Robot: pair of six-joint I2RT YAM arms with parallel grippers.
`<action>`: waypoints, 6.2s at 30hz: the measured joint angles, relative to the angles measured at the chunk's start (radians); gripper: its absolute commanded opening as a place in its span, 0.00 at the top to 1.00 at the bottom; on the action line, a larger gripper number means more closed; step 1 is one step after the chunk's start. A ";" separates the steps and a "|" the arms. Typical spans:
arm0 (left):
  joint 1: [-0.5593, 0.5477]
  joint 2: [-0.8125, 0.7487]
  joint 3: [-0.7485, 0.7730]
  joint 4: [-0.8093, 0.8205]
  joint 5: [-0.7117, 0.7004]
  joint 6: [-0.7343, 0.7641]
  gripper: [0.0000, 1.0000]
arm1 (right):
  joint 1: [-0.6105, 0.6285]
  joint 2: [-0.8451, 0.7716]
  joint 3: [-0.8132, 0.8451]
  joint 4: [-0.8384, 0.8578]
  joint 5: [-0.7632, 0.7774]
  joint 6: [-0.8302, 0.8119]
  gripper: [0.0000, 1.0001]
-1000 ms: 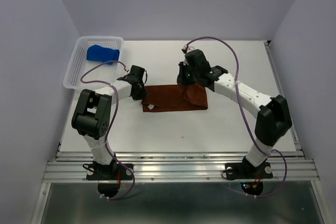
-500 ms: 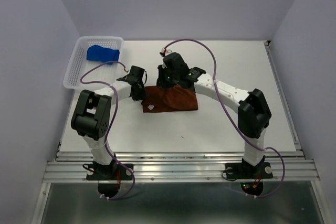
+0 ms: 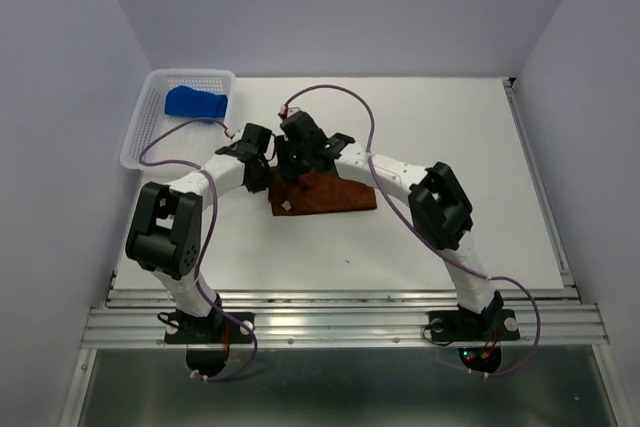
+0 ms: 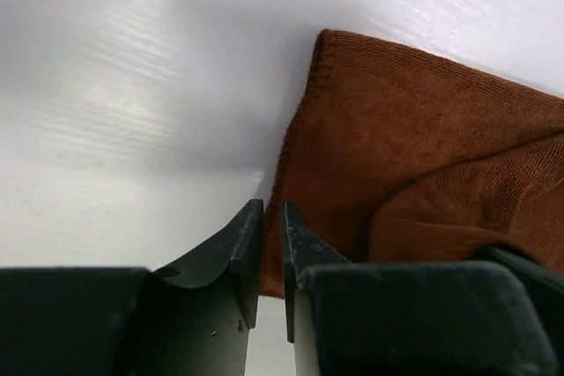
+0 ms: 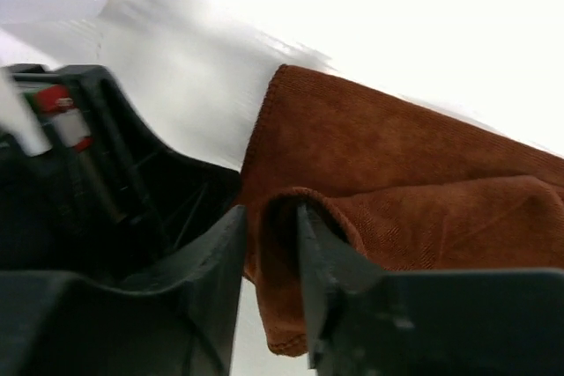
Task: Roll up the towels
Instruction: Fold the towel, then roll the towel
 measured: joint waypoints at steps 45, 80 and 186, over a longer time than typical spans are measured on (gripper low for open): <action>-0.232 -0.129 -0.026 -0.063 0.048 -0.036 0.26 | -0.139 -0.610 -0.695 -0.017 0.086 -0.014 0.00; 0.025 0.123 0.206 -0.020 0.083 -0.115 0.75 | -0.162 -0.678 -0.738 -0.028 0.167 -0.026 0.00; -0.198 0.622 0.814 0.060 0.244 0.204 0.01 | 0.159 -0.660 -1.190 0.528 0.100 0.277 0.00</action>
